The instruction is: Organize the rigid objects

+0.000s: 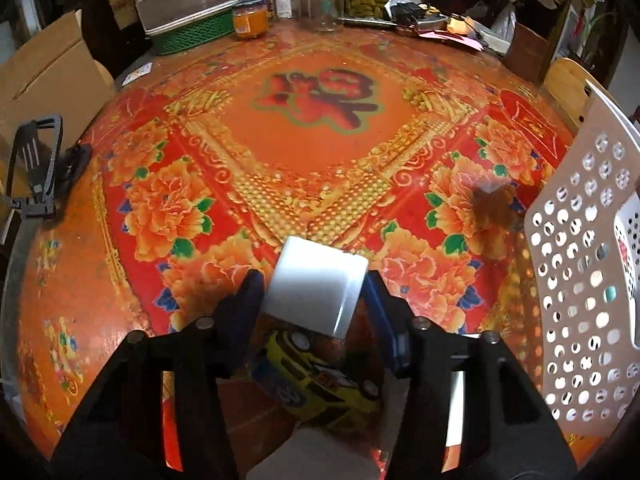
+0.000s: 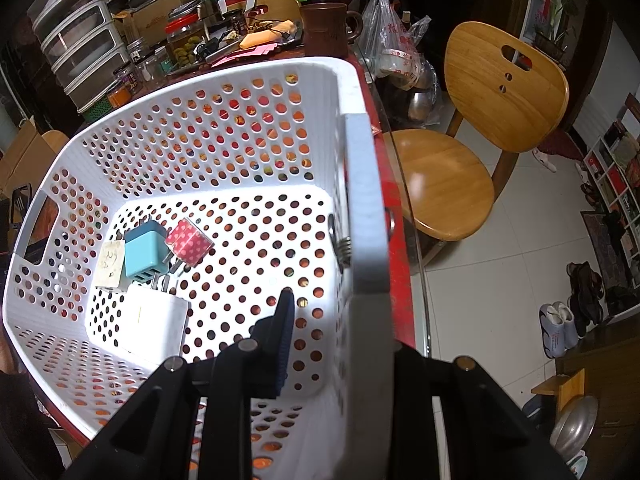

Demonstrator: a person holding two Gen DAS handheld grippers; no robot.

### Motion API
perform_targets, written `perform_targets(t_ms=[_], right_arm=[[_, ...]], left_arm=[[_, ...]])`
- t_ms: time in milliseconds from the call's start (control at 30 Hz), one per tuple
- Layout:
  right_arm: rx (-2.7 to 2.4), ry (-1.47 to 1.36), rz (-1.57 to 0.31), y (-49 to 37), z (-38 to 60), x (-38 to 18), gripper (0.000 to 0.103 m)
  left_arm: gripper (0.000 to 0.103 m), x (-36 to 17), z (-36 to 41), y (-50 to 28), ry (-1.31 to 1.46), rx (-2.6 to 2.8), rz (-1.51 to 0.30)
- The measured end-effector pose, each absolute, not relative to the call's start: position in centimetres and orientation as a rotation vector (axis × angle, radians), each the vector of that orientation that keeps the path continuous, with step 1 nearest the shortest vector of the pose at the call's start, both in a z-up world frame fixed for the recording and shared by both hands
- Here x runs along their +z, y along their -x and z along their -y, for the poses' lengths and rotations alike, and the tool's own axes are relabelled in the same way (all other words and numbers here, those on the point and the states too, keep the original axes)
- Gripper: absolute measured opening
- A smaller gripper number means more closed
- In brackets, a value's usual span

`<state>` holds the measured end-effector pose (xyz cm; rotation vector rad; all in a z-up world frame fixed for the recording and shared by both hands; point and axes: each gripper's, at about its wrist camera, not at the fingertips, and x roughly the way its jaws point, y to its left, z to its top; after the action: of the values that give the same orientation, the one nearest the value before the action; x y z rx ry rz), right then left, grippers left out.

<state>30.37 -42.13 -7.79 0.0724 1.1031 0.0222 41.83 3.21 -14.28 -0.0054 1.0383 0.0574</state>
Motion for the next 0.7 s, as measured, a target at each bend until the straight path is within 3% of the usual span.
perform_targets(t_ms=[400, 700], right_arm=[[0.023, -0.072, -1.103, -30.4, 42.1, -7.8, 0.025], [0.022, -0.073, -1.103, -30.4, 42.1, -7.7, 0.025]], left_arm=[[0.046, -10.4, -2.6, -40.1, -0.100, 0.201, -0.883], [0.044, -3.9, -1.6, -36.4, -0.094, 0.254, -0.696]])
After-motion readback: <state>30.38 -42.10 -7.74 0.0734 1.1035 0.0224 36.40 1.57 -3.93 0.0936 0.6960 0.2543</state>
